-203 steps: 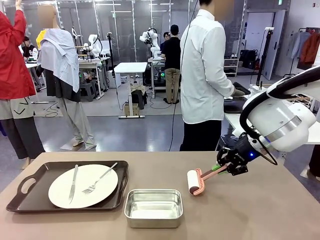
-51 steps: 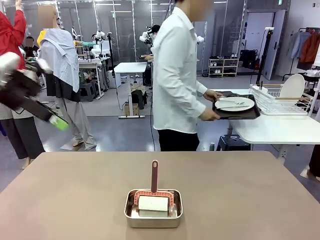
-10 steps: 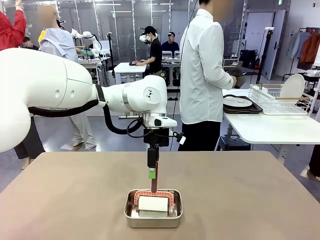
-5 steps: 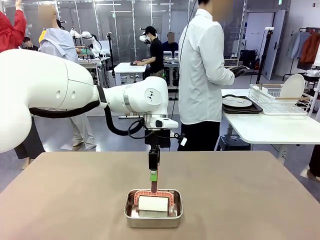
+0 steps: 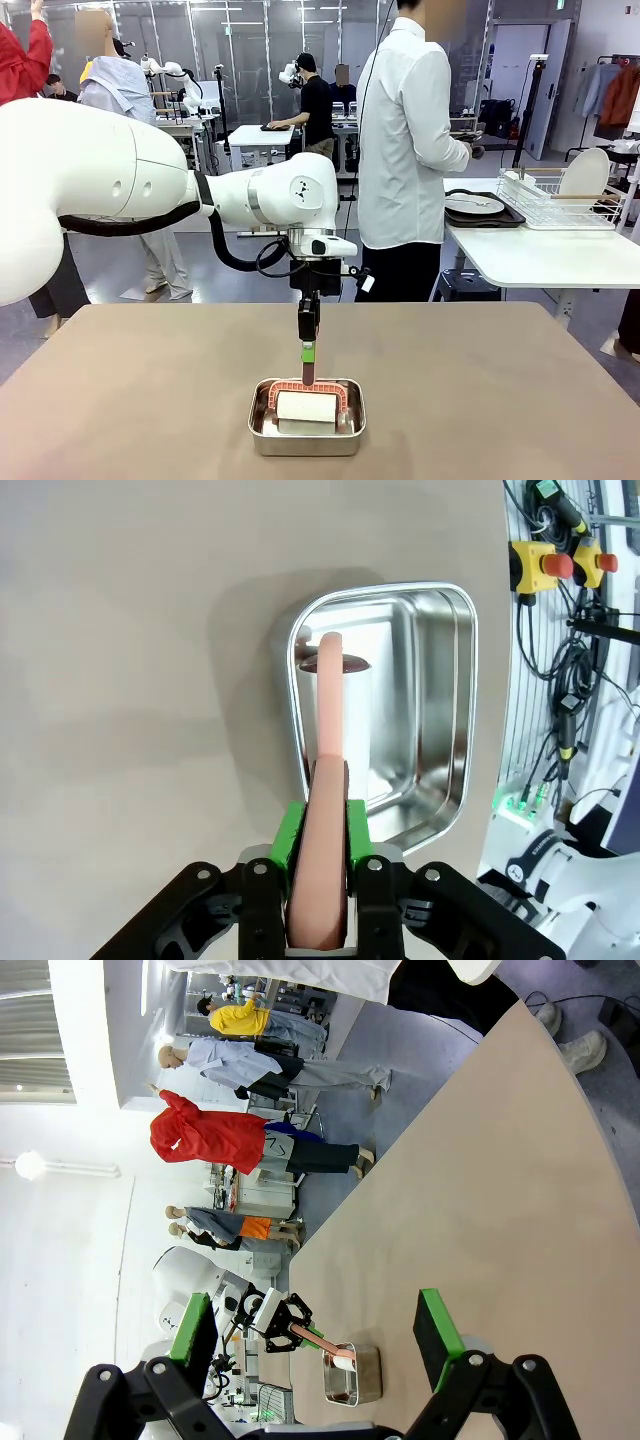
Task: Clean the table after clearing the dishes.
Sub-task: When the right (or left) Handle tray is removed, use the right hand (or left hand) to clean the right (or left) side of the table with the Lint Roller.
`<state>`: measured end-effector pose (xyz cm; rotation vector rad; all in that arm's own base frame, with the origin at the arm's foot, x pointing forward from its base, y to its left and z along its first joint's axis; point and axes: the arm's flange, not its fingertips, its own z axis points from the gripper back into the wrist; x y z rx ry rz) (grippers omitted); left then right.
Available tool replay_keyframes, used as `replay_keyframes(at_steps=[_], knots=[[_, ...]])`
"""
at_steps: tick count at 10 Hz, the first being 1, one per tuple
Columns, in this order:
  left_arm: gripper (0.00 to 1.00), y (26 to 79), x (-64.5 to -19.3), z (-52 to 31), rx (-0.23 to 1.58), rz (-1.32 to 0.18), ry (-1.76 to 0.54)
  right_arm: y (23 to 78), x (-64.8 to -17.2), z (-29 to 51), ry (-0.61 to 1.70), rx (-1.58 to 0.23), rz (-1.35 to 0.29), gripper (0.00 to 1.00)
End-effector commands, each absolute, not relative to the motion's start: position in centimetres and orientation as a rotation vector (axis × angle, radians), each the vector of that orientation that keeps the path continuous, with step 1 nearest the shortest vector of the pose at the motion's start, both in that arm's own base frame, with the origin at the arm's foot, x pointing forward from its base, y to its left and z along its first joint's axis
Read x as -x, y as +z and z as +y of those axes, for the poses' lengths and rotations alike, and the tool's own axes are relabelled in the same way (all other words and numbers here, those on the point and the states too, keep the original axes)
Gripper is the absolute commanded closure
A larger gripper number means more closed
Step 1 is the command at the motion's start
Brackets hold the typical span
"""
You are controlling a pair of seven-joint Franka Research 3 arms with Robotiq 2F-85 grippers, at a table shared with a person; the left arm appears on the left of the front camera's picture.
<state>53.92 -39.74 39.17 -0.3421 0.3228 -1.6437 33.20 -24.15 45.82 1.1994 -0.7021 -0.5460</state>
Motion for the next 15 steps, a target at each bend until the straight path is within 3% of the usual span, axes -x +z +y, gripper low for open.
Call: replay_keyframes(at_steps=[1, 4, 6, 8, 10, 12, 14, 15], knots=[[1.00, 39.4, -53.3, -39.2, 0.364, 0.338, -1.613, 46.2, -33.1, -24.1, -0.548, -1.208, -0.702, 0.00], [1.00, 43.0, -52.4, -37.2, 0.355, 0.266, -1.470, 46.2, -33.1, -24.1, -0.548, -1.208, -0.702, 0.00], [1.00, 49.2, -51.4, -31.6, 0.331, 0.051, -1.249, 46.2, -33.1, -24.1, -0.548, -1.208, -0.702, 0.00], [1.00, 51.8, -50.5, -23.9, 0.380, -0.152, -1.045, 46.2, -33.1, -24.1, -0.548, -1.208, -0.702, 0.00], [1.00, 50.2, -49.1, -14.5, 0.485, -0.360, -0.695, 46.2, -33.1, -24.1, -0.548, -1.208, -0.702, 0.00], [1.00, 46.8, -47.6, -9.6, 0.538, -0.401, -0.461, 46.2, -33.1, -24.1, -0.548, -1.208, -0.702, 0.00], [1.00, 43.8, -46.6, -7.3, 0.646, -0.435, -0.341, 46.2, -33.1, -24.1, -0.548, -1.208, -0.702, 0.00], [1.00, 43.3, -46.6, -7.7, 0.570, -0.399, -0.403, 46.2, -33.1, -24.1, -0.548, -1.208, -0.702, 0.00]])
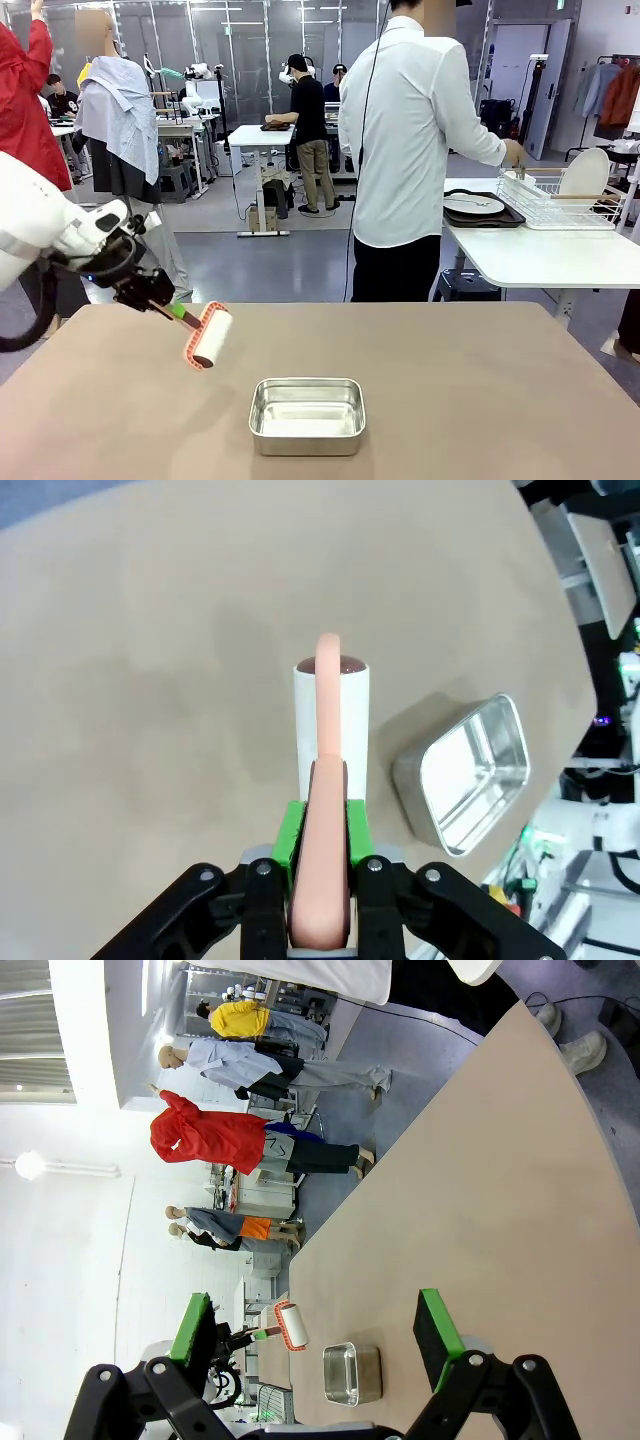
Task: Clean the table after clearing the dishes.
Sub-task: When the right (or left) Handle tray is removed, use the right hand (or left hand) to clean the right (or left) side of the table with the Lint Roller.
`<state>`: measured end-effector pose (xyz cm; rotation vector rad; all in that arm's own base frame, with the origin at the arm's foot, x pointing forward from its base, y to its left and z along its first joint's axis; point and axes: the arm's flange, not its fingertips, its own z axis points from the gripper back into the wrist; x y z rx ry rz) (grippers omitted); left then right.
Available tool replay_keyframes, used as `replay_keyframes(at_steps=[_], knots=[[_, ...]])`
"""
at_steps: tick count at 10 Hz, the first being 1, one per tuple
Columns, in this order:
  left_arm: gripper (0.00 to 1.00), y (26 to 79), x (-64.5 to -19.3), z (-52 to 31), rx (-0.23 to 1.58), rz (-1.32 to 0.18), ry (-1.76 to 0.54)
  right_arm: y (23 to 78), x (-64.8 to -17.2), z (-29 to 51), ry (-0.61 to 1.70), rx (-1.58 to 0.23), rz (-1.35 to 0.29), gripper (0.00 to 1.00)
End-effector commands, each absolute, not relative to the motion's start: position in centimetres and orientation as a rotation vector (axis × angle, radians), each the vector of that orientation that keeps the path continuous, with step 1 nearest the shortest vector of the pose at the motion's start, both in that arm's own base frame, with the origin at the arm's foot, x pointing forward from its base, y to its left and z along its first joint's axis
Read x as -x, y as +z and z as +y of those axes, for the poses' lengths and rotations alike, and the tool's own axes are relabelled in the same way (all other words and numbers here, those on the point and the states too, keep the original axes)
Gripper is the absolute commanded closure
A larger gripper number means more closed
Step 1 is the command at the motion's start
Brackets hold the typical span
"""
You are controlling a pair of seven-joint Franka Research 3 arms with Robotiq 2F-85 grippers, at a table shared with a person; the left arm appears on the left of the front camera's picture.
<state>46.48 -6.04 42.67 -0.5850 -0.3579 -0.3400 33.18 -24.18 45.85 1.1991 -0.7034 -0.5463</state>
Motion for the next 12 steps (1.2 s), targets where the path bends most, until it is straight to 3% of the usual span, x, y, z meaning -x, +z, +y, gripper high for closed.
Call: replay_keyframes(at_steps=[1, 5, 6, 7, 12], knots=[[1.00, 44.0, -47.1, -5.6, 0.577, -0.357, -0.347, 46.2, -33.1, -24.1, -0.548, -1.208, -0.702, 0.00], [1.00, 44.0, -47.1, -5.6, 0.577, -0.357, -0.347, 46.2, -33.1, -24.1, -0.548, -1.208, -0.702, 0.00], [0.79, 43.4, -46.9, -5.8, 0.574, -0.370, -0.345, 46.2, -33.1, -24.1, -0.548, -1.208, -0.702, 0.00], [0.79, 42.5, -49.3, -5.8, 0.640, -0.311, -0.259, 46.2, -33.1, -24.1, -0.548, -1.208, -0.702, 0.00], [0.79, 39.3, -52.2, -3.4, 0.822, -0.131, -0.009, 46.2, -33.1, -24.1, -0.548, -1.208, -0.702, 0.00]])
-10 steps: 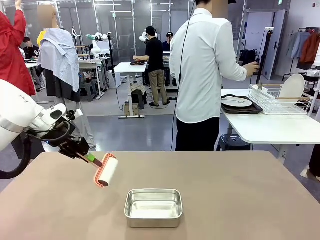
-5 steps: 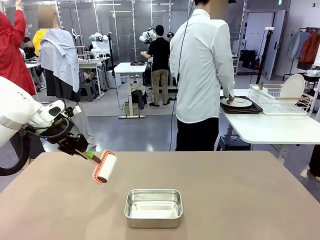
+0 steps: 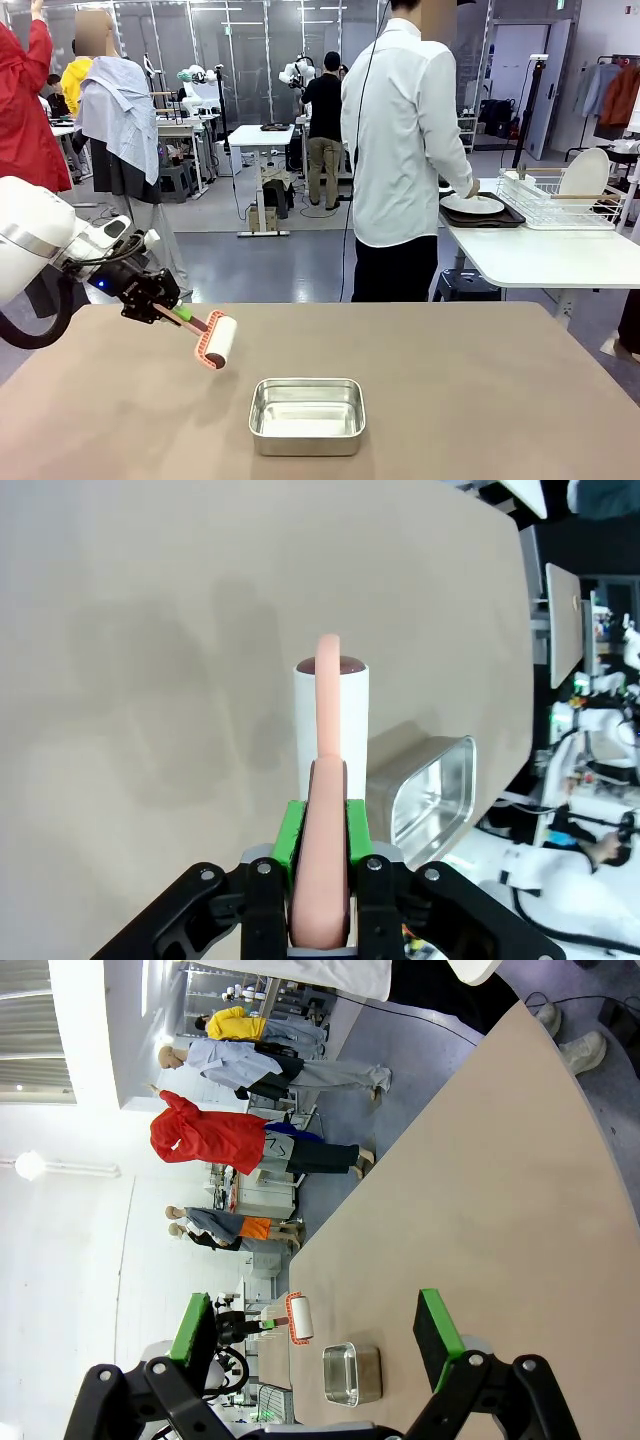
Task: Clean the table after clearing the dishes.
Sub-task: When the right (or left) Handle tray is removed, use the right hand (or left hand) to clean the right (or left) side of the table with the Lint Roller.
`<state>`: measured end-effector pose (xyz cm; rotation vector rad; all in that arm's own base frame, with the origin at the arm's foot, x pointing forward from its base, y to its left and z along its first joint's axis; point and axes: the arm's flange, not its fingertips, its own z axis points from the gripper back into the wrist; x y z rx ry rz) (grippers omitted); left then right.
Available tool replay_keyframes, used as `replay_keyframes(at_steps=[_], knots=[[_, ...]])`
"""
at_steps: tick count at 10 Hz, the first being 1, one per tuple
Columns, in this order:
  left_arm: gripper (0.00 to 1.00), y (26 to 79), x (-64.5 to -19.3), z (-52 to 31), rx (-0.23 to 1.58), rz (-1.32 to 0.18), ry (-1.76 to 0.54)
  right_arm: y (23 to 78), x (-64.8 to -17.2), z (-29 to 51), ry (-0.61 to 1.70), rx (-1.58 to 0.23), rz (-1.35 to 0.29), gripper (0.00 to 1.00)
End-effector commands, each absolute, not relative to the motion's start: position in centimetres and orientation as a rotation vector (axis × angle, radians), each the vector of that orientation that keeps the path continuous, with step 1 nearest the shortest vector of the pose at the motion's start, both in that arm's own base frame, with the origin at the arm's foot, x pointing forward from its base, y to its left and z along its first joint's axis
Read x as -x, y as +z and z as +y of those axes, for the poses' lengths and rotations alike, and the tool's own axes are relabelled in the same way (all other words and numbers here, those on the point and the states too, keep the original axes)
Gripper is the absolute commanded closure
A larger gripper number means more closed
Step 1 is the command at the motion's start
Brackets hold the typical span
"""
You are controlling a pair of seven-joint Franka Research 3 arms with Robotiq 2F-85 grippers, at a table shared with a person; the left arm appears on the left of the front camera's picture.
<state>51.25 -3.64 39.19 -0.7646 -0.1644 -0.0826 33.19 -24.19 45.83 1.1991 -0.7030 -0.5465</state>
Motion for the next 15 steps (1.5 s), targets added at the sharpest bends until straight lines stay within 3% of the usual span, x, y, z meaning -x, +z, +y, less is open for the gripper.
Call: replay_keyframes(at_steps=[1, 9, 15], knots=[[0.79, 38.1, -52.6, -3.2, 0.847, -0.099, 0.022, 46.2, -33.1, -24.1, -0.548, -1.208, -0.702, 0.00], [0.79, 30.1, -51.3, 0.7, 0.953, -0.049, -0.036, 46.2, -33.1, -24.1, -0.548, -1.208, -0.702, 0.00], [0.79, 30.1, -51.8, 7.6, 0.814, -0.095, -0.046, 46.2, -33.1, -24.1, -0.548, -1.208, -0.702, 0.00]])
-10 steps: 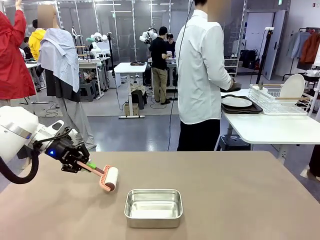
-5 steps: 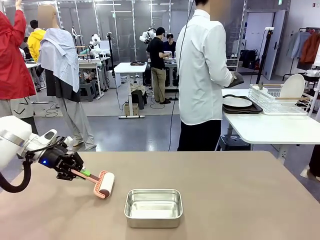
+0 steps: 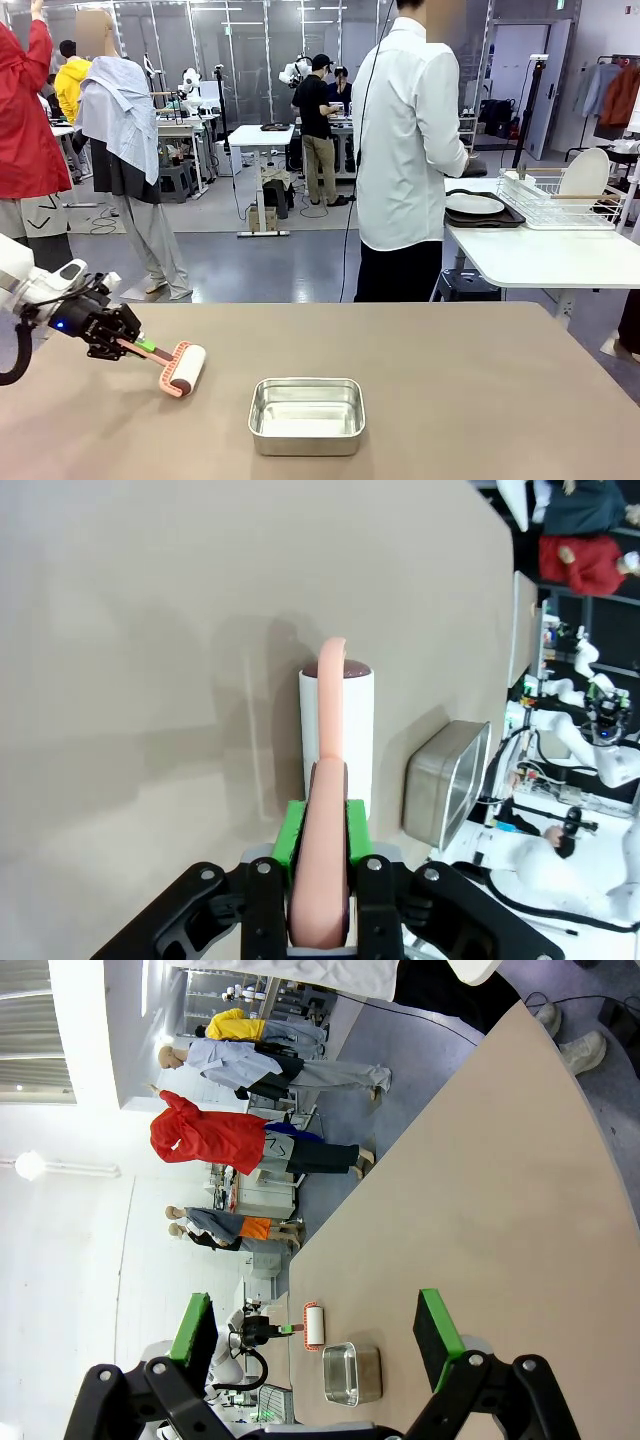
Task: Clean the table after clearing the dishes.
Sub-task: When the right (or left) Handle tray is removed, use the right hand (or left hand) to clean the right (or left) side of the table with the Lint Roller.
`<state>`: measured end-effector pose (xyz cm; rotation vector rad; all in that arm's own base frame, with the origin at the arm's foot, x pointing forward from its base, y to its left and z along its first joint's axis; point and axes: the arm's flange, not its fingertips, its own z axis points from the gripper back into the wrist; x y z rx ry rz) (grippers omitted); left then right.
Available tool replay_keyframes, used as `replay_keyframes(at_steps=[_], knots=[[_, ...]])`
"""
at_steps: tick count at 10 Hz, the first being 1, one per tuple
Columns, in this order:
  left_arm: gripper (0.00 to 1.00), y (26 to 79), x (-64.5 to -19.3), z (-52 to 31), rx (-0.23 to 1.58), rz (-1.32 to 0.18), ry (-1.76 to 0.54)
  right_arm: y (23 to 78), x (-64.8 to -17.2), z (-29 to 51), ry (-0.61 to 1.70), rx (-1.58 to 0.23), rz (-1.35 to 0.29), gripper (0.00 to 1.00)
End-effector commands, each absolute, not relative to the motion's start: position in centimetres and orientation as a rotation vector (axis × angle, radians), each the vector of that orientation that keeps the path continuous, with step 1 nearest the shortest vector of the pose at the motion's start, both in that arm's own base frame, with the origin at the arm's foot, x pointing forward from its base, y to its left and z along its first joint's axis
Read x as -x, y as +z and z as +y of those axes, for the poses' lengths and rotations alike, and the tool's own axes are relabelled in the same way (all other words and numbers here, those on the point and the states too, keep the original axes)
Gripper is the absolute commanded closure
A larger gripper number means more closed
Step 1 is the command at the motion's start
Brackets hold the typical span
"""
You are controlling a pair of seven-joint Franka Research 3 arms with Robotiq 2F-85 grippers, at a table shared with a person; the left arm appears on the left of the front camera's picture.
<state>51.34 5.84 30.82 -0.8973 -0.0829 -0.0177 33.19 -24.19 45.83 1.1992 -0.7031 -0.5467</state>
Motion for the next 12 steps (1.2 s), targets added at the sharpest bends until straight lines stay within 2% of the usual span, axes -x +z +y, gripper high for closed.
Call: replay_keyframes(at_steps=[1, 3, 8, 12], knots=[[0.79, 30.8, -51.7, 9.5, 0.819, -0.120, -0.009, 46.2, -33.1, -24.1, -0.548, -1.208, -0.702, 0.00], [0.79, 31.3, -51.4, 12.4, 0.815, -0.118, 0.016, 46.2, -33.1, -24.1, -0.548, -1.208, -0.702, 0.00], [0.79, 34.5, -49.9, 18.3, 0.635, -0.199, 0.142, 46.2, -33.1, -24.1, -0.548, -1.208, -0.702, 0.00], [0.79, 40.1, -46.8, 18.5, 0.575, -0.271, 0.120, 46.2, -33.1, -24.1, -0.548, -1.208, -0.702, 0.00]])
